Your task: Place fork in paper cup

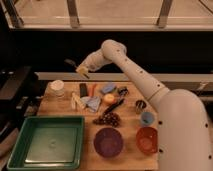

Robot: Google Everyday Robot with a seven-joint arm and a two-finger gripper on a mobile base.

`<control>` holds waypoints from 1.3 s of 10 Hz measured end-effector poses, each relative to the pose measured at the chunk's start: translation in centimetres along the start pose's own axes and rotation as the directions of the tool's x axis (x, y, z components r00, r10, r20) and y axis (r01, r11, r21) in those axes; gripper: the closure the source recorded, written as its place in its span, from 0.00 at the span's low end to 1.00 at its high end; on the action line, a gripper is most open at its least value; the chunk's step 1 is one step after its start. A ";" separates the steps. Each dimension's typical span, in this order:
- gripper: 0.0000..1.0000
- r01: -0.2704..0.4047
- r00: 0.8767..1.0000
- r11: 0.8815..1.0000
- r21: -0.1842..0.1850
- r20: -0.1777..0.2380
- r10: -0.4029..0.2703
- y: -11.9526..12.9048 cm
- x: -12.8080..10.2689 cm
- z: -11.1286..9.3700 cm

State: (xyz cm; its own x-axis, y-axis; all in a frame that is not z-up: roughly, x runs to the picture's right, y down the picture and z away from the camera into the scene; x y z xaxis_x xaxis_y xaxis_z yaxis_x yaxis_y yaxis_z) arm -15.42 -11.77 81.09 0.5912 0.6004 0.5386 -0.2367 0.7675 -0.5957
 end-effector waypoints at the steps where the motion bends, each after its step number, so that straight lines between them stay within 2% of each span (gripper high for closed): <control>1: 1.00 0.017 0.999 1.000 -0.026 0.042 -0.015 0.7 -1.8 1.8; 2: 1.00 0.038 0.997 0.998 -0.050 0.063 -0.035 1.4 -3.2 3.1; 3: 1.00 0.046 0.997 0.997 -0.059 0.070 -0.042 1.7 -3.7 3.6; 9: 1.00 0.048 0.997 0.997 -0.057 0.061 -0.044 1.5 -3.4 3.3; 11: 1.00 0.110 0.994 0.991 -0.071 0.024 -0.108 1.7 -4.0 4.3; 13: 1.00 0.195 0.980 0.974 -0.115 -0.012 -0.198 2.1 -5.6 7.1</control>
State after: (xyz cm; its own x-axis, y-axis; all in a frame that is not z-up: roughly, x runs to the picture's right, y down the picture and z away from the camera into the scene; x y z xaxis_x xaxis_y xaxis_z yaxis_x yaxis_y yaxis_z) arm -24.67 -11.91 81.05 0.6354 0.4340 0.6387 -0.0267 0.8390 -0.5435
